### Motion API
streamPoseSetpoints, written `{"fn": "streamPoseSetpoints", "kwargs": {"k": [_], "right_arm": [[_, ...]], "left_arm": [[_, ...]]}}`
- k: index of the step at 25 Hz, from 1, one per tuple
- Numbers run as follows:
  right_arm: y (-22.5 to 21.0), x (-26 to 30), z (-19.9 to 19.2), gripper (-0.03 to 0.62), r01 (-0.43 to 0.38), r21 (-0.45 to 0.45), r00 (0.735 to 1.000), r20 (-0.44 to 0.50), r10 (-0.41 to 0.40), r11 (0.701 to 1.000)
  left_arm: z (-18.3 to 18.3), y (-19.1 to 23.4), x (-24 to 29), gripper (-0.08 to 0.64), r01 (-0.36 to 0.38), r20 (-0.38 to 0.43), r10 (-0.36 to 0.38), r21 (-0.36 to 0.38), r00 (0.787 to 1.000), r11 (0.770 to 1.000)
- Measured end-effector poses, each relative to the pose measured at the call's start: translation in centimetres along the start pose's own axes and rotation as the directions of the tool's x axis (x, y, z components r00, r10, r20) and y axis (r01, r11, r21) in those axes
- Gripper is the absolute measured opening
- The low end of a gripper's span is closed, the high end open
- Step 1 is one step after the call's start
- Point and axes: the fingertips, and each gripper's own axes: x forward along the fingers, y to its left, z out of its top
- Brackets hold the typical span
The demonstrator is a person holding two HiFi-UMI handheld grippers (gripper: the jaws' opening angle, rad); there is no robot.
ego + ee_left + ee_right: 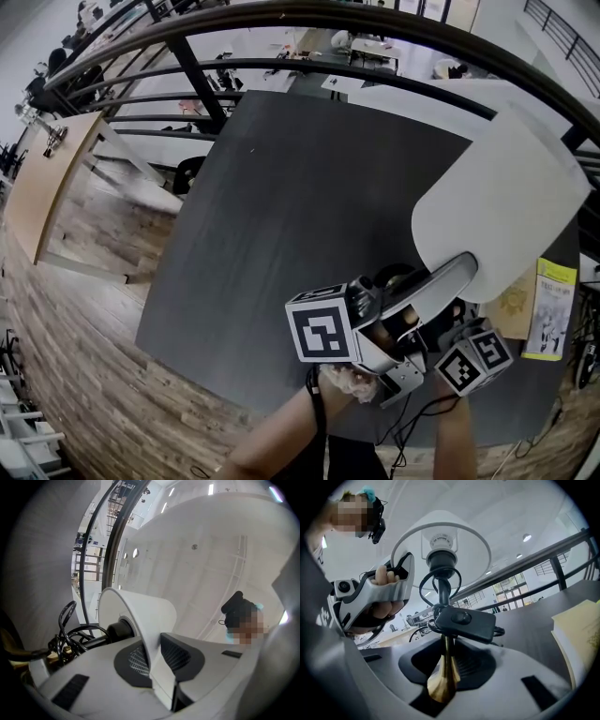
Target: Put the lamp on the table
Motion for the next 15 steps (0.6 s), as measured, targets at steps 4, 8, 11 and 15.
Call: {"fn": "streamPoseSetpoints", "kwargs": {"k": [4, 8, 11, 15], "right_arm": [[-0.5, 0.2, -0.3, 0.106, 0.008, -0.006, 1.000, -0.003, -0.008, 1.000], [-0.7, 0.4, -0.4, 0.106, 0.007, -0.008, 1.000, -0.003, -0.007, 1.000], [-0.9, 0.5, -0.6, 0.106, 0.008, -0.007, 1.000, 0.000, -0.008, 1.000], [-1.2, 0.8, -0.8, 0.106, 0.010, -0.010, 1.000, -0.007, -0.010, 1.000]], "left_arm": [[0.1, 0.6, -0.1, 0.079, 0.003, 0.006, -0.003, -0.007, 1.000, 1.000], [0.3, 0.9, -0.1, 0.078, 0.004, 0.014, -0.003, -0.008, 1.000, 1.000], [0.3, 1.2, -0.3, 0.078, 0.006, 0.017, -0.006, -0.012, 1.000, 1.000], [0.4, 1.6, -0.4, 0.079, 0.009, 0.018, -0.009, -0.007, 1.000, 1.000]]}}
